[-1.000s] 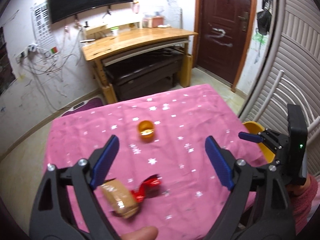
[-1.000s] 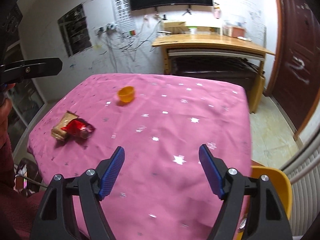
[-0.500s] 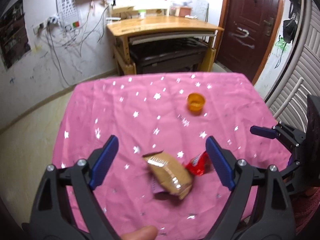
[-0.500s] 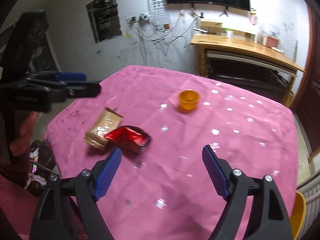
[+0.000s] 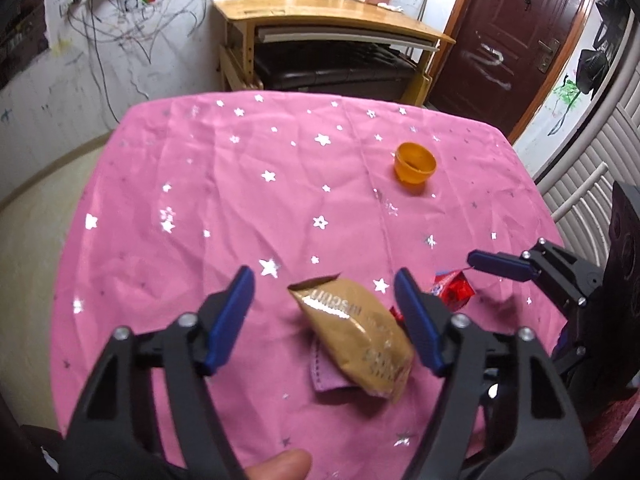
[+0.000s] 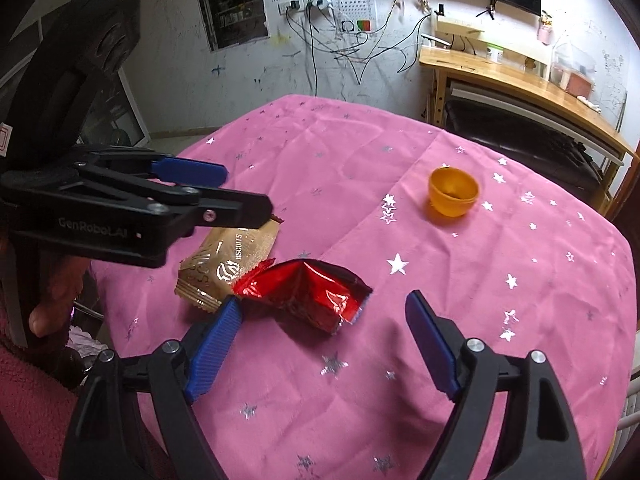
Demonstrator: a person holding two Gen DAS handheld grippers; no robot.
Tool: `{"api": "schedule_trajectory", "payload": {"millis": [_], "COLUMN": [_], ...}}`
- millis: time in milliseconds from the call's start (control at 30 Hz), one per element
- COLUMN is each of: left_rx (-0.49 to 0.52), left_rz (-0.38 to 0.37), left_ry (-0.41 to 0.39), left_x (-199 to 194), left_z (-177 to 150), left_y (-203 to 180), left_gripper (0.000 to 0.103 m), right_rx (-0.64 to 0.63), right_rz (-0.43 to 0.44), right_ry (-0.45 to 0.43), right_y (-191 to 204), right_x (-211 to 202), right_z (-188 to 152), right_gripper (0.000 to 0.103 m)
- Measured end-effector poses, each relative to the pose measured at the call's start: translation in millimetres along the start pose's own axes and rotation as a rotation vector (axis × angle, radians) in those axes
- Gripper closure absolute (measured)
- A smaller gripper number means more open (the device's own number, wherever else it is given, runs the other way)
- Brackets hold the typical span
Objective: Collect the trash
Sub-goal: 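Grasp the brown packet with the left gripper while the right grasps the red wrapper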
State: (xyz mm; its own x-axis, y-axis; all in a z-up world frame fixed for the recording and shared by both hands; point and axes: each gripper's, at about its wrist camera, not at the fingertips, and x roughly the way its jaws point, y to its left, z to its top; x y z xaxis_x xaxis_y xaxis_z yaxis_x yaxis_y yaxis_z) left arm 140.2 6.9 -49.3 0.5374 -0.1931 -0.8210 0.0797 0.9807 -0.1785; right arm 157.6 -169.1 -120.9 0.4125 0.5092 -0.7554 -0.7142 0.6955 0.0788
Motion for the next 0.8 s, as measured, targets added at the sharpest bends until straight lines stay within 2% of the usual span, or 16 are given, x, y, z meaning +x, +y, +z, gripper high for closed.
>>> {"api": "schedule_trajectory", "payload": {"millis": [67,133,233,267,300,333,367,467,667,800], "left_rx": [-0.009,-0.021,-0.033,-0.032,-0.031,-0.035,-0.041,-0.045,-0.039,-0.030], "left_rz": [-0.010,-0.027,-0.050,-0.053,-0.054,-0.053,-0.056,-0.059,-0.046,-0.027], "left_ry": [0.007,0.021,0.033,0.034,0.034,0.030,0.022,0.012,-0.021,-0.059], "left_x": [5,11,17,18,20,20,20,18,6,-8], "left_z": [1,3,3,3,3,2,2,3,7,11], "left_y": [0,2,5,5,5,6,8,9,5,1], "left_gripper": [0.040,0.048,0.068,0.080,0.083,0.084,0.089,0.093,0.095,0.095], "right_rx": [0.004,0.019,0.042,0.048,0.053,0.056,0.060,0.066,0.053,0.057], "right_rz": [-0.003,-0.003,0.003,0.002,0.000,0.000,0.000,0.005,-0.007,-0.014], "right_ry": [0.008,0.016,0.018,0.017,0.015,0.014,0.011,0.003,-0.020,-0.047], "right_y": [-2,-4,-9,-11,-12,-12,-13,-13,-9,-11], "right_x": [5,10,14,14,14,14,13,9,1,-9], "right_z": [2,4,6,6,6,6,6,6,4,4], "right_gripper": [0.025,0.025,0.025,0.025,0.027,0.034,0.047,0.061,0.069,0.070]}}
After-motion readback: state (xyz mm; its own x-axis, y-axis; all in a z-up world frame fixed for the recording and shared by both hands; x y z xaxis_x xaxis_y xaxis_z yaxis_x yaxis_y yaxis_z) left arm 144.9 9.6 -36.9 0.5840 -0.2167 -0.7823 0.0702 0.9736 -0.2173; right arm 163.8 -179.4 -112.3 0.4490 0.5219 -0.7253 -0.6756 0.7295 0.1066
